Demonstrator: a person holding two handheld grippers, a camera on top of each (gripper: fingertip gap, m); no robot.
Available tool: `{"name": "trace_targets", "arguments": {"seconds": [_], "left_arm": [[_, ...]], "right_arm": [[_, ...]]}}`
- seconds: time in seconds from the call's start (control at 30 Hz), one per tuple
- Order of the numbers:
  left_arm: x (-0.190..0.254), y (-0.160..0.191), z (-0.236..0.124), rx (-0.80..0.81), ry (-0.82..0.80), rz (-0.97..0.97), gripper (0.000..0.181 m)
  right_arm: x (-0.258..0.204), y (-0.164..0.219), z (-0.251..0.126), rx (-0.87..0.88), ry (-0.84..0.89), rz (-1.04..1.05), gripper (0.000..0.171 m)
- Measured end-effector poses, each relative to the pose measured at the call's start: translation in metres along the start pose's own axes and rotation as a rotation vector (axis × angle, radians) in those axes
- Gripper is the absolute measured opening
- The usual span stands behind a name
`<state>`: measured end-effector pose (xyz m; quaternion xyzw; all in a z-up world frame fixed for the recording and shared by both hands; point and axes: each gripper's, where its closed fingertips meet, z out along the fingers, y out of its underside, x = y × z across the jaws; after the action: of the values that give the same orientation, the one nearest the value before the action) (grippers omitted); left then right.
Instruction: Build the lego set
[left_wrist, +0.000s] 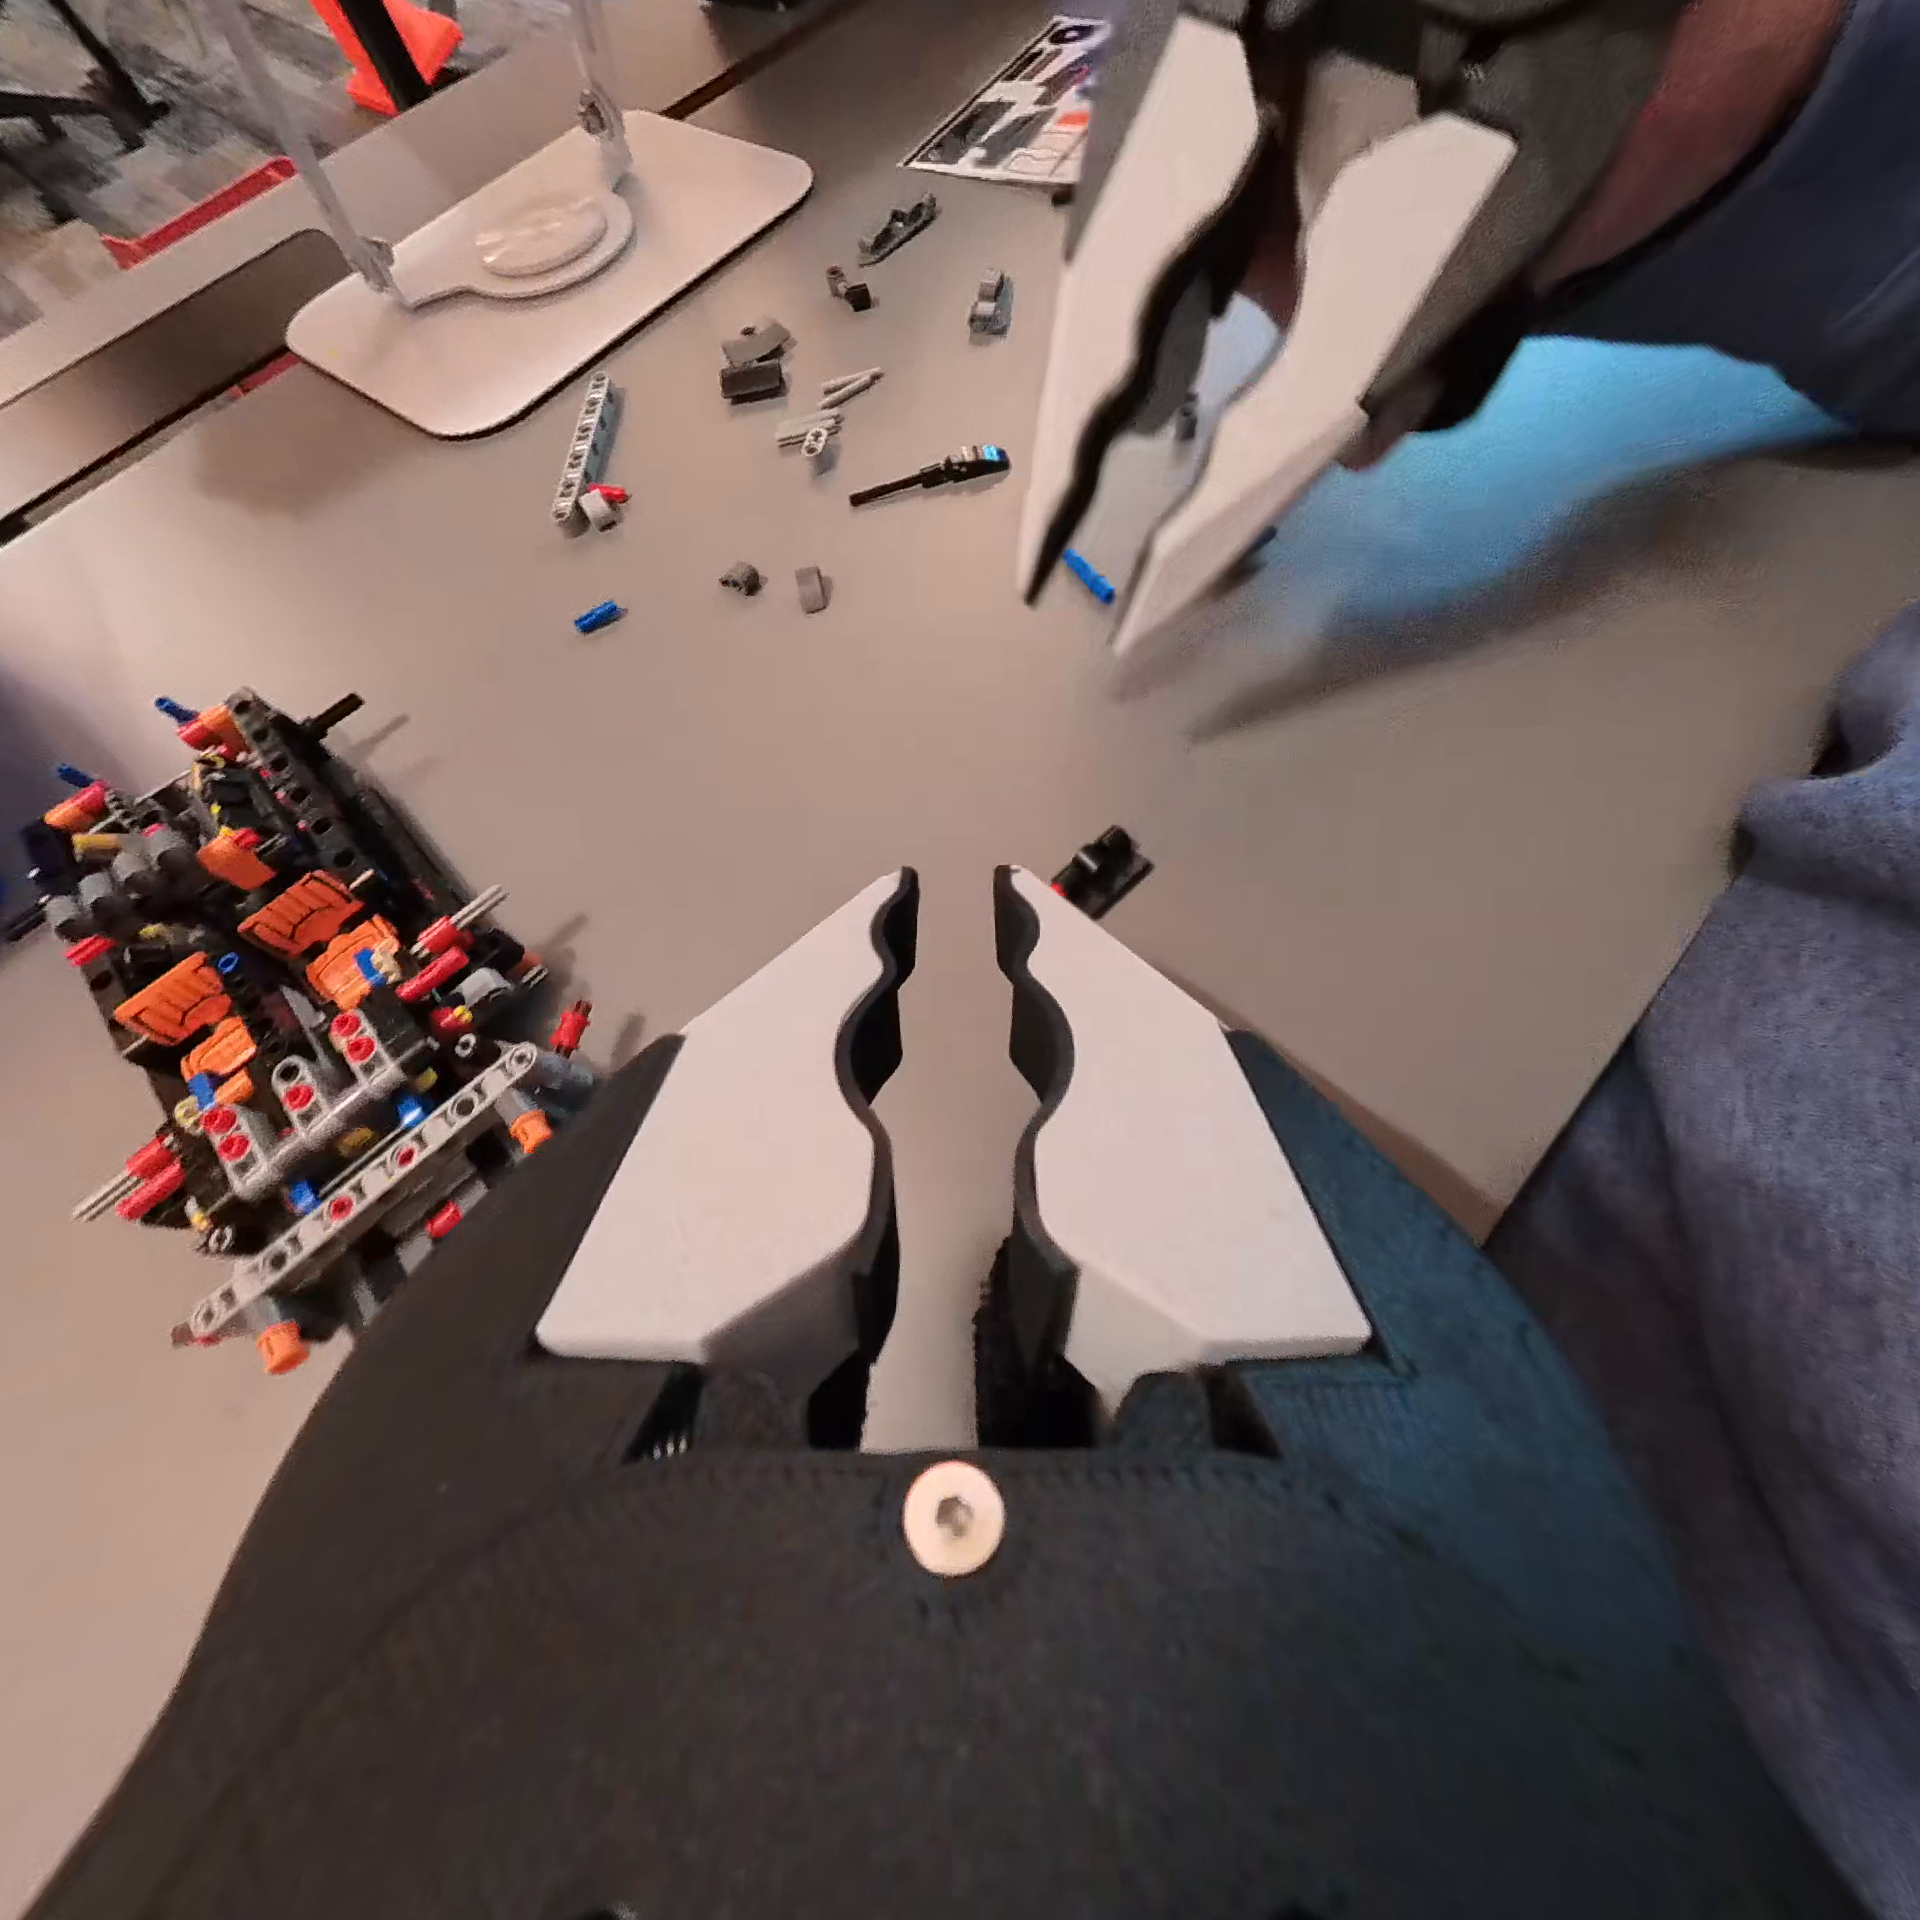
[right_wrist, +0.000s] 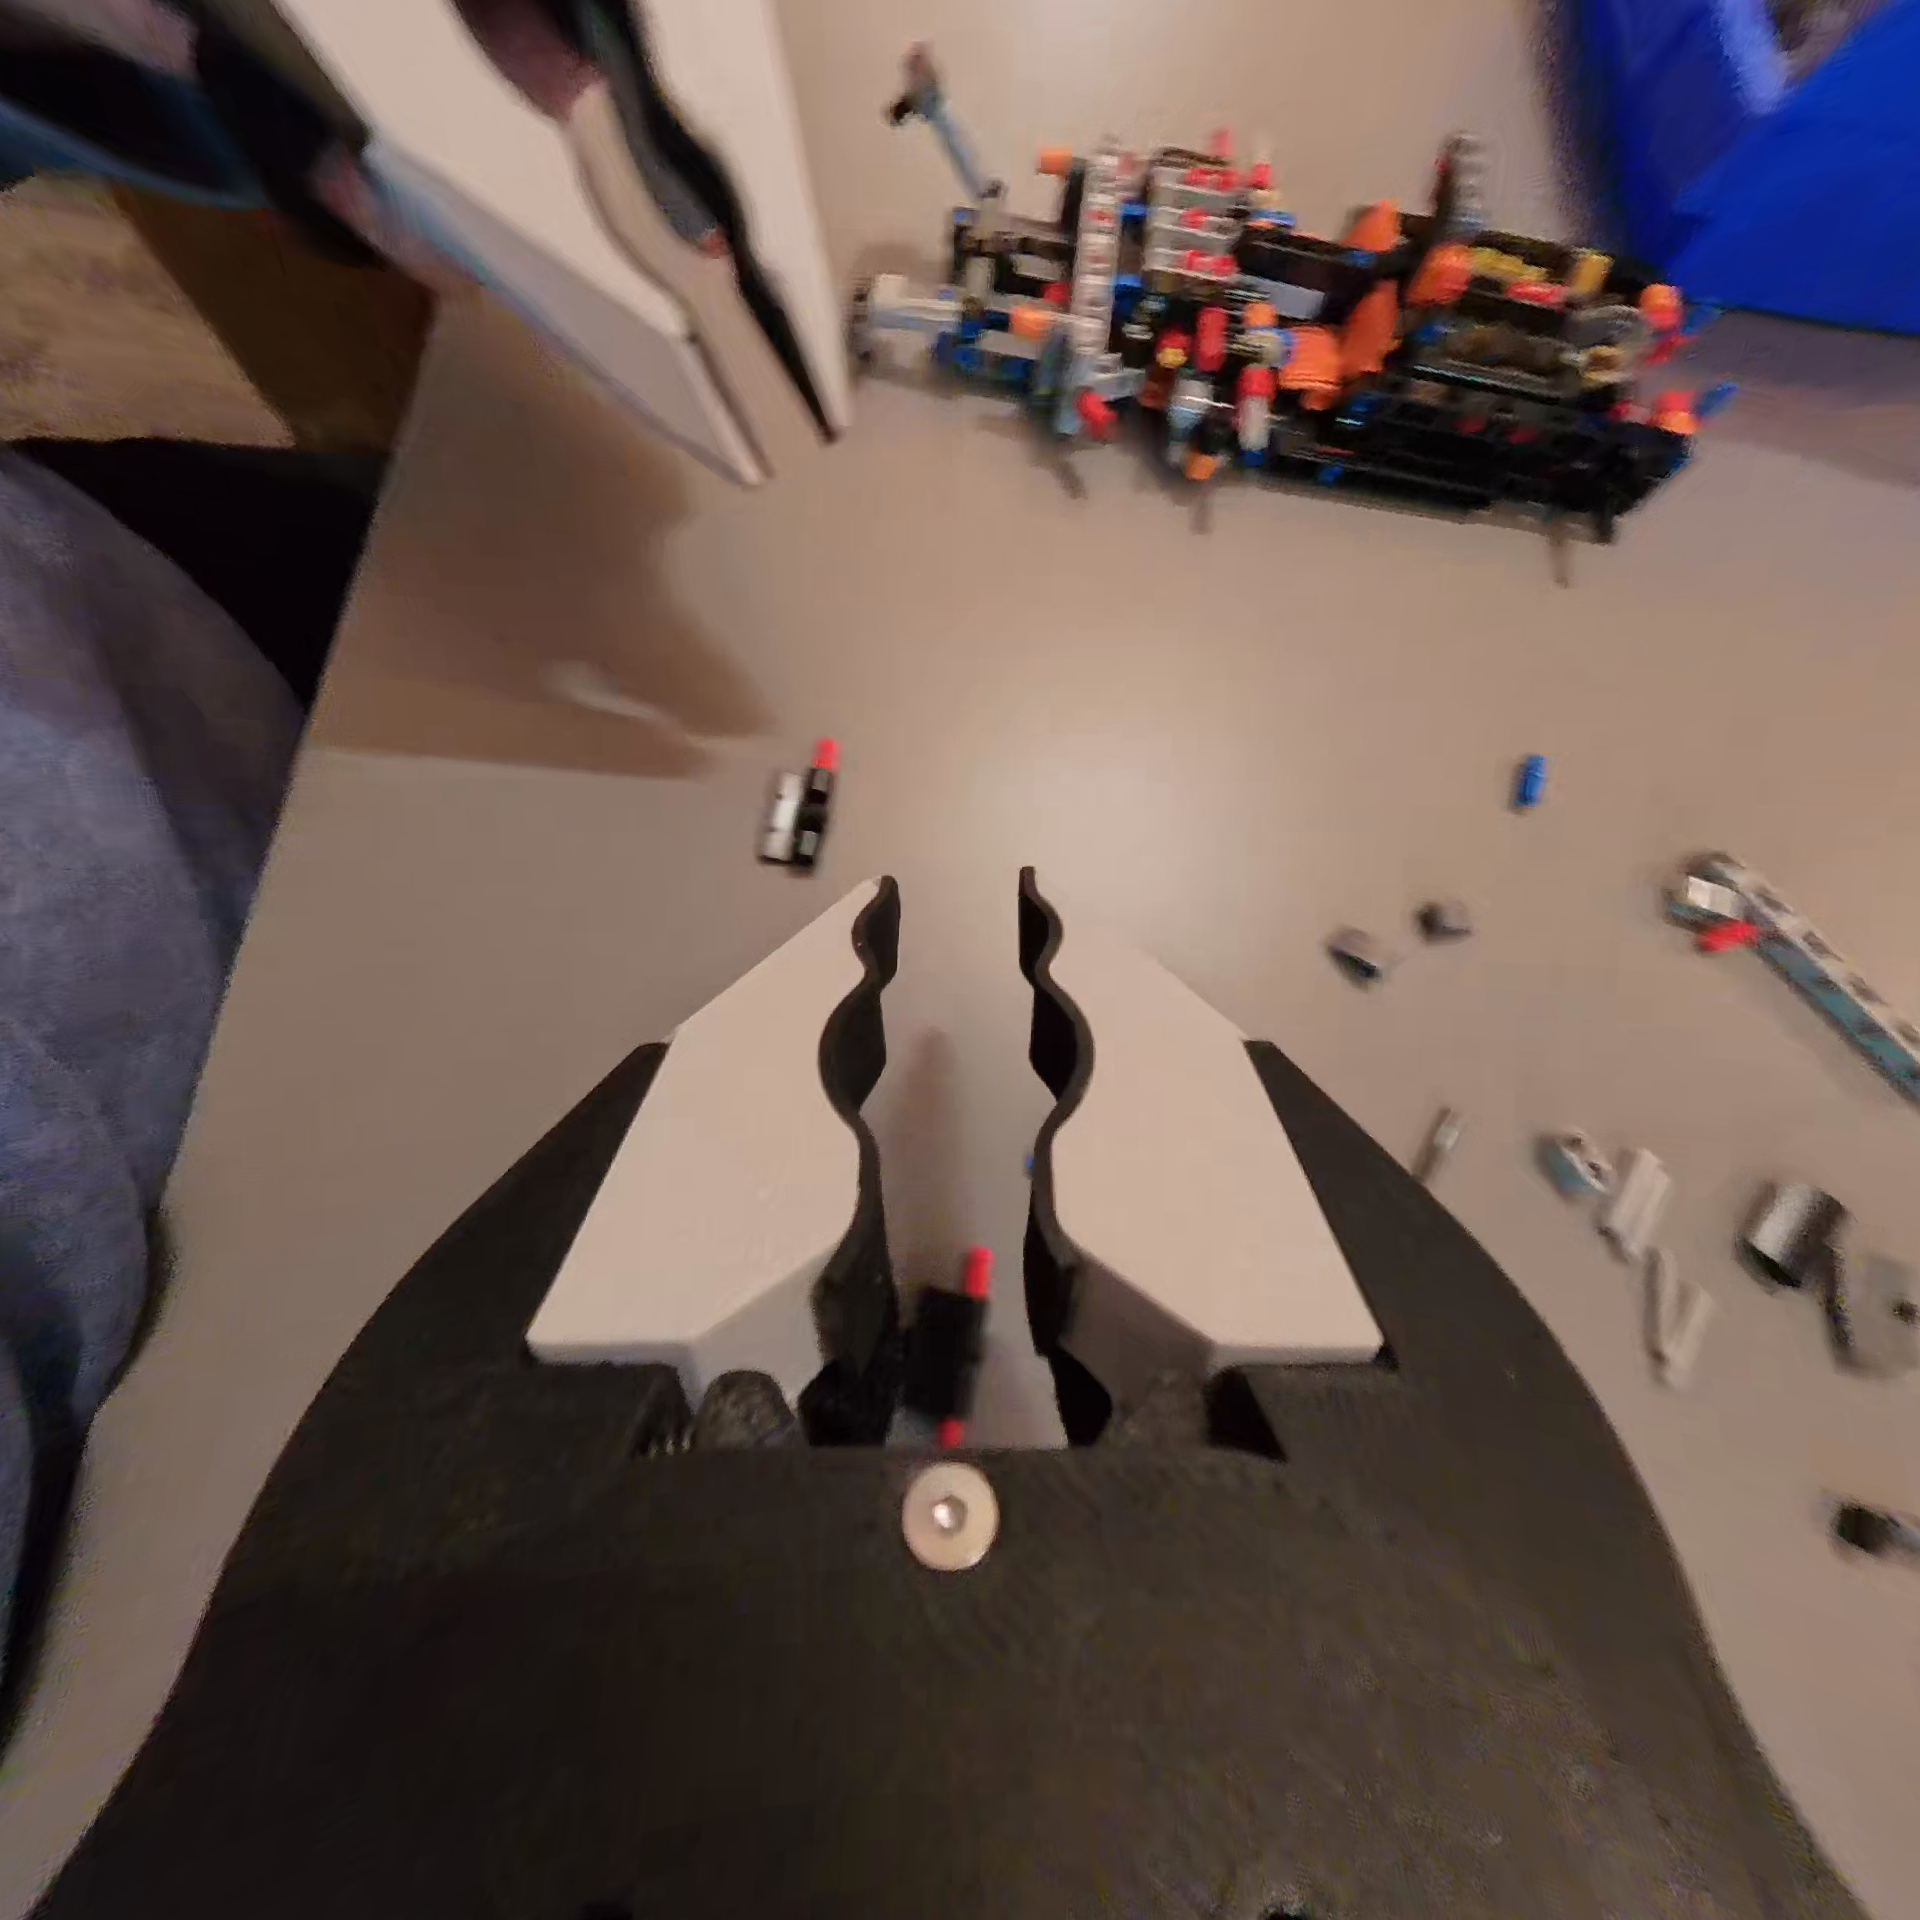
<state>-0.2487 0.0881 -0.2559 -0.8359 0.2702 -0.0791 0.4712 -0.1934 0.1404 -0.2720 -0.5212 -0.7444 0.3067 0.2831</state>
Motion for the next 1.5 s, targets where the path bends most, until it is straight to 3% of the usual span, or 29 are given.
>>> {"name": "trace_targets", "arguments": {"seconds": [0.17, 0.4, 0.6, 0.83, 1.3, 1.5], "left_arm": [[0.005, -0.008, 0.011, 0.033, 0.049, 0.015, 0.012], [0.001, -0.009, 0.016, 0.076, 0.083, -0.020, 0.012], [-0.002, -0.011, 0.015, 0.115, 0.113, -0.055, 0.012], [-0.005, -0.017, 0.019, 0.152, 0.155, -0.087, 0.011], [-0.008, -0.022, 0.023, 0.174, 0.179, -0.103, 0.011], [-0.004, -0.021, 0.025, 0.167, 0.193, -0.097, 0.010]], "right_arm": [[0.054, -0.004, -0.014, -0.009, 0.099, 0.090, 0.022], [0.143, 0.008, 0.012, -0.133, 0.242, 0.202, 0.019], [0.187, 0.038, 0.034, -0.241, 0.356, 0.278, 0.013], [0.203, 0.045, 0.046, -0.233, 0.403, 0.333, 0.013], [0.203, 0.046, 0.047, -0.201, 0.336, 0.403, 0.001], [0.208, 0.049, 0.044, -0.214, 0.358, 0.401, 0.014]]}}
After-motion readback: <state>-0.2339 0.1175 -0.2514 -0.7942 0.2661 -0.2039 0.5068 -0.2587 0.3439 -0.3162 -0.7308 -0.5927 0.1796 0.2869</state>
